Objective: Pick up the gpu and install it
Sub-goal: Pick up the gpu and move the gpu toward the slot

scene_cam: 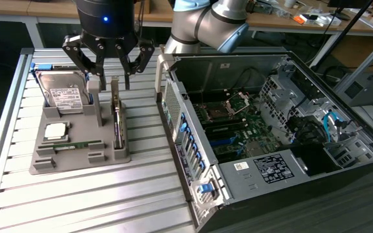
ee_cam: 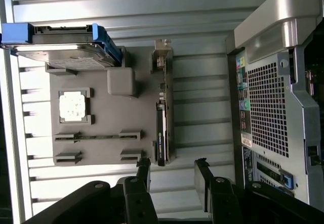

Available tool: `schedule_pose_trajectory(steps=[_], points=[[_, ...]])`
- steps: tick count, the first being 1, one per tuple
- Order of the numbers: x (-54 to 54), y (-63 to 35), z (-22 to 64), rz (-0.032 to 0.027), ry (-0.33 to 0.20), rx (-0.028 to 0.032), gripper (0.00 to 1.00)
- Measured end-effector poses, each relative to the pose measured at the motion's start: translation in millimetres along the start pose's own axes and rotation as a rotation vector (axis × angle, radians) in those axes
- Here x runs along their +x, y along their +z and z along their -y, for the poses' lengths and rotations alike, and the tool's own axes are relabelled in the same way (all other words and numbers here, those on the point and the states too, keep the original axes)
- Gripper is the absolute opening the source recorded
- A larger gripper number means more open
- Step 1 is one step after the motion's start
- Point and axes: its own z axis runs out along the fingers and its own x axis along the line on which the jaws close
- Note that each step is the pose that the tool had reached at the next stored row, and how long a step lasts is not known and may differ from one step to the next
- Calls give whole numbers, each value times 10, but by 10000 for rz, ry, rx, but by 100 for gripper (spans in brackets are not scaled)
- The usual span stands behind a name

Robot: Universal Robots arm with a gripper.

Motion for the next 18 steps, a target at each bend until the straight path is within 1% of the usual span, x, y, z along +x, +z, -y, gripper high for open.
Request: schedule_pose_trajectory(steps=[18], points=[[2,67,3,0,0,0,48]])
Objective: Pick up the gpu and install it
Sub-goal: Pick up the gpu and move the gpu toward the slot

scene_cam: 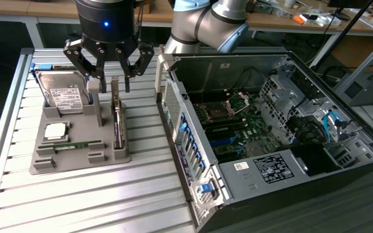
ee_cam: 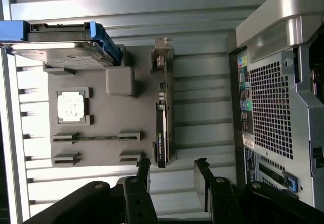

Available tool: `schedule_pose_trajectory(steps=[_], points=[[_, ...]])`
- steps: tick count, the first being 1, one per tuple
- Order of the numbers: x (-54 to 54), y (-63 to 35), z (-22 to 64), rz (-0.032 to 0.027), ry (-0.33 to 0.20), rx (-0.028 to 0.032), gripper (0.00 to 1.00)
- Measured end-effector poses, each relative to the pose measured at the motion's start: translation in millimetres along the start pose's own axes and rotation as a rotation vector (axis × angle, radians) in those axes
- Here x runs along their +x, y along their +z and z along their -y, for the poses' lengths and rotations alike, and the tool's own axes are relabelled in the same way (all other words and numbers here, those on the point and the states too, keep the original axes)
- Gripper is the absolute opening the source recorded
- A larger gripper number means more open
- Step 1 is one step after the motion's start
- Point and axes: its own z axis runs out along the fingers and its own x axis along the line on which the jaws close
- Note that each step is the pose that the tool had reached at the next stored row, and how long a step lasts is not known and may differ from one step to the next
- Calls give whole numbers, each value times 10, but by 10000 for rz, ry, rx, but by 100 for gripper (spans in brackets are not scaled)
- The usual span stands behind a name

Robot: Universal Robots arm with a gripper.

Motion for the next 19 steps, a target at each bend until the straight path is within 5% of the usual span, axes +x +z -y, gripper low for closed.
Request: schedule_pose_trajectory(steps=[19], points=[[2,74,3,0,0,0,48]])
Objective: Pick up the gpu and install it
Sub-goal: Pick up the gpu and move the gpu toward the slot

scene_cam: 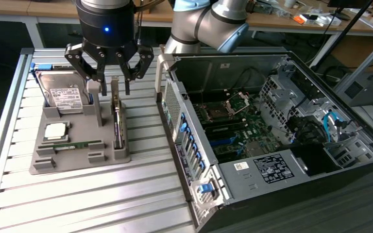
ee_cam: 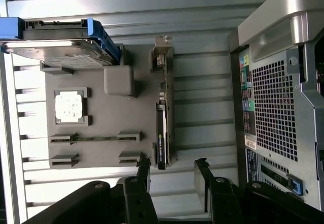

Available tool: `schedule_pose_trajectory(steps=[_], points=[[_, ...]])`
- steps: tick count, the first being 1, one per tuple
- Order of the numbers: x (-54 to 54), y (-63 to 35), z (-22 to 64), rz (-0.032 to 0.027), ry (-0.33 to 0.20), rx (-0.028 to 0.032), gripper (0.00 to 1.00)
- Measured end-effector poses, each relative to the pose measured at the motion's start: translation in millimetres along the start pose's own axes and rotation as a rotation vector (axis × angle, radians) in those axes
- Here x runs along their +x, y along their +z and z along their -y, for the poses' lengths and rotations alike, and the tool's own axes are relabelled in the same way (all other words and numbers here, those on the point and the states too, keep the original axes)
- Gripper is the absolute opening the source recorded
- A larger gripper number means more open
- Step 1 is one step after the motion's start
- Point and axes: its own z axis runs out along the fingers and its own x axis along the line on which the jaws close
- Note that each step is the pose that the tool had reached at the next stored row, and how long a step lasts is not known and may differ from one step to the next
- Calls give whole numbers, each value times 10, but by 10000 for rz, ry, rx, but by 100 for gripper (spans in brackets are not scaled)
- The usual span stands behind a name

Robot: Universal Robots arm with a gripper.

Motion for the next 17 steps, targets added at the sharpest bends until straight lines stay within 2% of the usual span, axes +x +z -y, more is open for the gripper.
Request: schedule_pose_trajectory(steps=[17], points=[[1,54,2,0,0,0,48]])
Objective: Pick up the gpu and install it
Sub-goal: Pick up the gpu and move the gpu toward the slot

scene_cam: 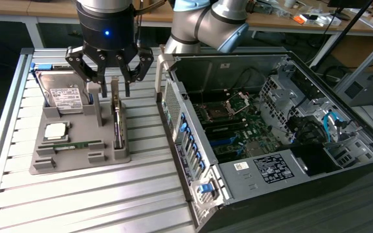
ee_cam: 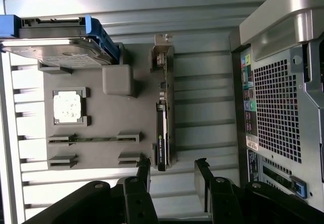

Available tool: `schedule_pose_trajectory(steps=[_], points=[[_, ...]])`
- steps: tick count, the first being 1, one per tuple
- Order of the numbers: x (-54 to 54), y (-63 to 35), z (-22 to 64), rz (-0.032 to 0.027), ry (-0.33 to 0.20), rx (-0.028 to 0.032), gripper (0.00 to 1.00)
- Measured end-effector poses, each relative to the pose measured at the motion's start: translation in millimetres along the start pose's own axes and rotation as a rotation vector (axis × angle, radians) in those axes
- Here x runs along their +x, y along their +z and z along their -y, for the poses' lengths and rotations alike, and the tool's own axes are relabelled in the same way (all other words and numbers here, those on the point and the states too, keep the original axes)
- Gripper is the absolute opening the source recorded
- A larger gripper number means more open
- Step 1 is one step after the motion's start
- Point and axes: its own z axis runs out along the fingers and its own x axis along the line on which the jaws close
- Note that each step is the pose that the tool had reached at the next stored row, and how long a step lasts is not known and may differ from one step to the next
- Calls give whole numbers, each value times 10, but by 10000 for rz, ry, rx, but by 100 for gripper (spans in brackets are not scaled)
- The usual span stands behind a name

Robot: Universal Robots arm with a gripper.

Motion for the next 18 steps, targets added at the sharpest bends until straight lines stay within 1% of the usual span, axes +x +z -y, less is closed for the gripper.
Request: schedule_pose_trajectory(steps=[13,18], points=[[1,37,2,0,0,0,48],[3,132,6,0,0,1,48]])
